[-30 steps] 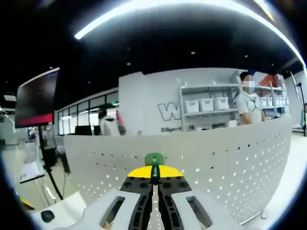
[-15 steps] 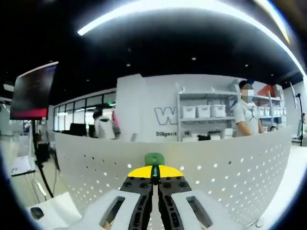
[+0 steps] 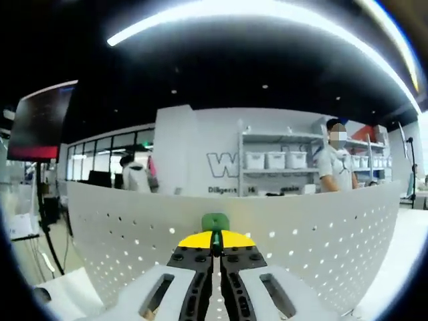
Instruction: Insert the hook assembly into the mounting plate slot until the hook locks in place.
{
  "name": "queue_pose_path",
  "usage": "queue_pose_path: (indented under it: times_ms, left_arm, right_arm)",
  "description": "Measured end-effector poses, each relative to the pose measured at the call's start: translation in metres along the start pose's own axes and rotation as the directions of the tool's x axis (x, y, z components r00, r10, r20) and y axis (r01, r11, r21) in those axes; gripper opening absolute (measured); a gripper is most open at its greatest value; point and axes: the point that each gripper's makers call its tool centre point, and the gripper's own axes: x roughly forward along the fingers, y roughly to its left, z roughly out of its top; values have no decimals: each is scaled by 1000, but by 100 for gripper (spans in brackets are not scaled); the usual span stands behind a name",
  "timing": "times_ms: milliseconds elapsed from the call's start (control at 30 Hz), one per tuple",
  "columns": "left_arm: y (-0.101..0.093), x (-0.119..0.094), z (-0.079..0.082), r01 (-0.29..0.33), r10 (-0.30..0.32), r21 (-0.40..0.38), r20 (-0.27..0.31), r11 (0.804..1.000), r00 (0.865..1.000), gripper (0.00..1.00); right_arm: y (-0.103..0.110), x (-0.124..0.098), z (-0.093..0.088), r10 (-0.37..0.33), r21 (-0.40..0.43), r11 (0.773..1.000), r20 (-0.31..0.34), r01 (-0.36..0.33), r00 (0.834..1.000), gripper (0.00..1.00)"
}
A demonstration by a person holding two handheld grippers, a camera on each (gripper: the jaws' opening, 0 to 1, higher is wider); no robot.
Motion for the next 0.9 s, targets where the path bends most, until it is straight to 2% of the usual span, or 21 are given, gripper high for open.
queue_pose_path:
  times_ms: [367, 533, 600, 667, 733, 800, 900]
  left_arm:
    - [4, -1, -6, -6, 6, -11, -13, 1000, 1000, 95]
    - [5, -1, -5, -10, 10, -14, -8, 1000, 1000, 94]
    - [5, -1, -5, -13, 13, -14, -7, 1000, 1000, 94]
    - [6, -2, -6, -14, 14, -17, -7, 1000, 1000, 94]
    - [6, -3, -6, -15, 14, -21, -7, 1000, 1000, 94]
    - [7, -3, -6, -18, 18, -21, -6, 1000, 1000, 94]
    - [9, -4, -8, -23, 23, -25, -9, 999, 1000, 93]
  right_arm:
    - [-2, -1, -6, -17, 13, 1000, 11, 17, 1000, 0]
    - [-1, -2, -9, -16, -12, 1000, 29, 17, 999, 0]
    - [-2, -3, -10, -20, -15, 1000, 28, 20, 999, 0]
    - [-3, -1, -18, -22, 5, 1000, 11, 22, 1000, 0]
    - [-4, 0, -17, -25, 36, 999, 21, 24, 999, 0]
    - [-4, 1, -15, -24, 7, 1000, 15, 24, 1000, 0]
    - [-5, 1, -16, -30, 16, 999, 11, 29, 1000, 0]
